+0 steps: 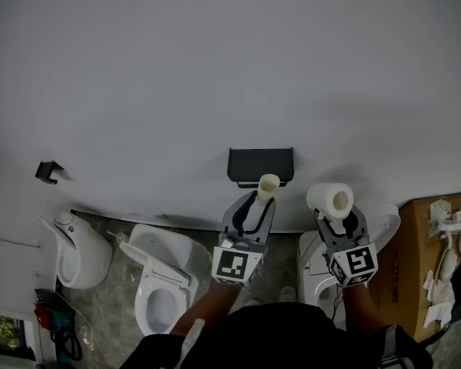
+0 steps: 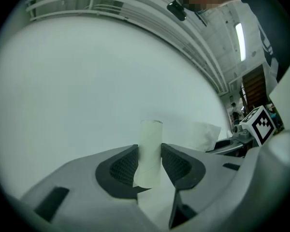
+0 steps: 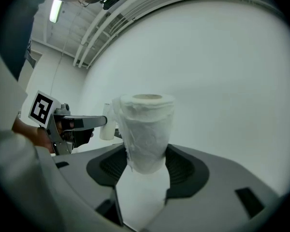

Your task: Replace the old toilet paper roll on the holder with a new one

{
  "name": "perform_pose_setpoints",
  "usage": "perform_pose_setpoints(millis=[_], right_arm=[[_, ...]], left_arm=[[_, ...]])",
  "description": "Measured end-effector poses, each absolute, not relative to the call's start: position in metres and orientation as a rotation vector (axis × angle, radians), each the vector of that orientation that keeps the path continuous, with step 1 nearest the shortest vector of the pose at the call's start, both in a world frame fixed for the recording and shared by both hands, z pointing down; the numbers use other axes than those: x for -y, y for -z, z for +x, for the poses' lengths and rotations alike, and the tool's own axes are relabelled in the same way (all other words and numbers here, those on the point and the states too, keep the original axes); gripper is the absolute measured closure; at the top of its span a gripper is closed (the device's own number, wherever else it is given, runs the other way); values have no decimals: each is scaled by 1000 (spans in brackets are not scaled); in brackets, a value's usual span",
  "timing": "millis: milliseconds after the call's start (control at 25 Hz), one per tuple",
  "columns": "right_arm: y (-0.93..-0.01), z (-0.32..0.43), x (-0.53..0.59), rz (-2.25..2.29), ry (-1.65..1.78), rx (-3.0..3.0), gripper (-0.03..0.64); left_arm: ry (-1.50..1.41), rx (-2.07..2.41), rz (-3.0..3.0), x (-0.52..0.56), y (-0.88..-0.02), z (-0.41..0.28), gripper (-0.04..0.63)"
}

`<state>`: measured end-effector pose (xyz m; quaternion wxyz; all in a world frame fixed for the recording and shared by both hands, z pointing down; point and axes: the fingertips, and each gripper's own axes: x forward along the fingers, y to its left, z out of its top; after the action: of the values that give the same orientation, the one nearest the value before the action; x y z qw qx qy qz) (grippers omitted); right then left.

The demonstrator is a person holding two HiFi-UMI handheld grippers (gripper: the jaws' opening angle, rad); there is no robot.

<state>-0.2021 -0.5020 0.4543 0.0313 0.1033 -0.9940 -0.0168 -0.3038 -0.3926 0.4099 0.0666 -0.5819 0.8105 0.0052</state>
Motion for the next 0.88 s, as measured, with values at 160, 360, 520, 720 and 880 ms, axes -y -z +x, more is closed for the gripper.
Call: perform_pose_setpoints(millis=[160, 360, 520, 720, 880], right_arm=[[-451, -216, 488, 274, 10, 3081, 377], [-446, -230, 471, 219, -32, 3100, 377], [-448, -237, 469, 190, -183, 3123, 377], [-462, -245, 483, 167, -500, 3126, 377], [-483, -251, 495, 165, -800, 3084, 379]], left_arm=[[-138, -2472, -1747, 369, -407, -316, 443], [-215, -2474, -1720, 349, -402, -325, 443], [-220, -2489, -1697, 337, -403, -331, 443], [-234, -2527, -1672, 329, -405, -340, 443], [-195, -2561, -1657, 324, -409, -348, 443]])
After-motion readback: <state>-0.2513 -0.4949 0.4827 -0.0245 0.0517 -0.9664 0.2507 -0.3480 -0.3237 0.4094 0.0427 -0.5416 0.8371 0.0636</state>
